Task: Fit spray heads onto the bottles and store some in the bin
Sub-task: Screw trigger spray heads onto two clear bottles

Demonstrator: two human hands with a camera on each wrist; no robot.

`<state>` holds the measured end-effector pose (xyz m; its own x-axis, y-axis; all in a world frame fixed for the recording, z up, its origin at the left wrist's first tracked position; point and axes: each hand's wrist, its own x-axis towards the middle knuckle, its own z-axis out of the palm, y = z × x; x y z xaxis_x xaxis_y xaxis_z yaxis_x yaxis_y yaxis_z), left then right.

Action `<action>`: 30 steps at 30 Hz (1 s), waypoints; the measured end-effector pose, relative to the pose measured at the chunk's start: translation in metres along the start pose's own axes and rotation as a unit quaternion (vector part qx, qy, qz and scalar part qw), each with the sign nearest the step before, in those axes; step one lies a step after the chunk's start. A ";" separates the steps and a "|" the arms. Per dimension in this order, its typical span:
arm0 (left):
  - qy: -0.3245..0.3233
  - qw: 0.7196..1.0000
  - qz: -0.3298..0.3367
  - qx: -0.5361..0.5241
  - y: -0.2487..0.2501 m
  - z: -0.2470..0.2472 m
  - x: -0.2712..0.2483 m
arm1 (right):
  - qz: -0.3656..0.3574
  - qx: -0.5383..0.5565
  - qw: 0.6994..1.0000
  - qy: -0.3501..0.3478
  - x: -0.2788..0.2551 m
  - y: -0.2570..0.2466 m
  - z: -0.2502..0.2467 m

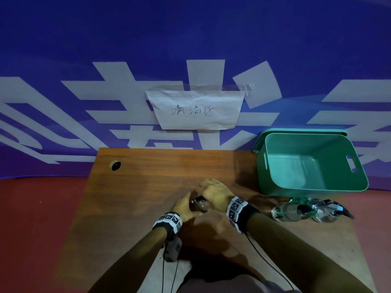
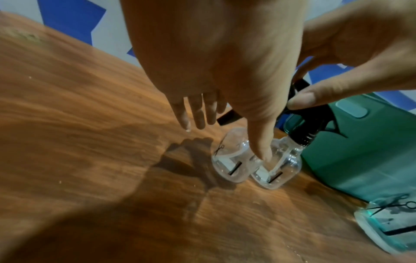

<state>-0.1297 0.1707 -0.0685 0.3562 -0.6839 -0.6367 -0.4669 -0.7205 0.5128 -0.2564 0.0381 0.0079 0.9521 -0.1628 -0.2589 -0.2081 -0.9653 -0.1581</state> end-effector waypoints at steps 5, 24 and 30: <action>-0.011 1.000 -0.007 -0.012 0.006 0.014 0.011 | 0.016 -0.099 0.987 -0.123 0.024 -0.009 0.010; 0.008 0.997 0.031 -0.068 0.010 0.025 0.024 | 0.023 -0.043 0.982 -0.184 0.031 0.018 0.018; -0.005 0.995 0.061 -0.082 0.006 0.025 0.027 | 0.064 -0.021 0.986 -0.153 0.012 0.033 0.033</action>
<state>-0.1433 0.1510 -0.0969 0.2958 -0.7671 -0.5693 -0.3675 -0.6415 0.6734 -0.2593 0.0108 -0.0318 0.8048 -0.2209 -0.5508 -0.3066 -0.9495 -0.0672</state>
